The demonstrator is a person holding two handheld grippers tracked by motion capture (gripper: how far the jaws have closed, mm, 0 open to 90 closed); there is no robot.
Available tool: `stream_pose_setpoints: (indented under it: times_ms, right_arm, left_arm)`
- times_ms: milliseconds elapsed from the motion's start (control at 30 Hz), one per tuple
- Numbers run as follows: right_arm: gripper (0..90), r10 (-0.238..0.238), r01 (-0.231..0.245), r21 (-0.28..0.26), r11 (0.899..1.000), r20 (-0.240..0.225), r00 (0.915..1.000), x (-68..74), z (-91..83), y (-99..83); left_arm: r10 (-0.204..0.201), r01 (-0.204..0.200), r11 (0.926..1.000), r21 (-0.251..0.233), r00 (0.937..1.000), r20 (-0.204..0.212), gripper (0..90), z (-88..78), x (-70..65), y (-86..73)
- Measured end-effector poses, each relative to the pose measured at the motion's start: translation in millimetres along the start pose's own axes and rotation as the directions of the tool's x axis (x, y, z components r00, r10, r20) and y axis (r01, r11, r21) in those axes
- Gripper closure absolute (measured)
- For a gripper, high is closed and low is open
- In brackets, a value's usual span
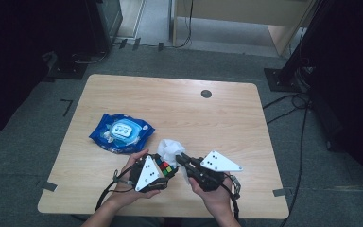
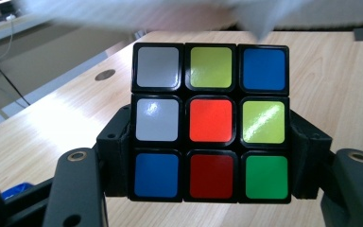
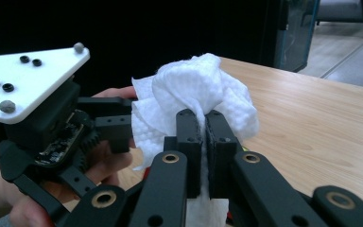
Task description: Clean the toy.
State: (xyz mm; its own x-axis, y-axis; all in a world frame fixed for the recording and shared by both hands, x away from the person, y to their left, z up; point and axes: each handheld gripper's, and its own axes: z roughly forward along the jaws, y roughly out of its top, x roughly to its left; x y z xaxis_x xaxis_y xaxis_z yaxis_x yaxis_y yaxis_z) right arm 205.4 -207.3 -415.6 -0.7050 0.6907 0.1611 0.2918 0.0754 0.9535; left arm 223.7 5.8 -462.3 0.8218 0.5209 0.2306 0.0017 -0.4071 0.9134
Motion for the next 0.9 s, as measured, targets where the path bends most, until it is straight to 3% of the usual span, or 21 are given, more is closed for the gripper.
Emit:
stream_pose_setpoints:
  times_ms: [267,433,533,633,767,900]
  right_arm:
    - [87.3,0.071,-0.071,0.006,0.997,0.033,0.9969,-12.3,5.4,-8.6]
    - [87.3,0.076,-0.085,0.061,0.995,0.126,0.9891,-29.3,10.8,-21.3]
    - [87.2,0.102,-0.113,0.069,0.991,0.145,0.9842,-33.9,10.2,-24.2]
    - [87.1,0.104,-0.108,0.030,0.994,0.109,0.9885,-29.0,3.3,-15.3]
    - [87.0,0.071,-0.070,-0.037,0.997,0.026,0.9971,-8.6,-4.9,0.2]
    - [86.9,0.044,-0.043,-0.041,0.998,0.002,0.9991,4.9,-2.8,2.8]
  left_arm:
    - [0.009,-0.009,0.9996,-0.026,0.9999,0.010,33.9,-5.6,-1.0,4.3]
    - [-0.015,0.015,0.9990,-0.043,0.9999,0.009,34.0,-8.7,4.1,5.2]
    - [-0.021,0.021,0.9990,-0.039,0.9998,-0.001,34.0,-8.6,6.6,4.0]
    - [-0.023,0.023,0.9994,-0.025,0.9997,-0.010,33.9,-6.9,8.1,2.5]
    - [-0.026,0.026,0.9993,-0.026,0.9996,-0.004,33.9,-5.4,5.7,2.3]
    - [-0.021,0.021,0.9992,-0.033,0.9998,-0.002,33.9,-6.6,4.0,4.4]
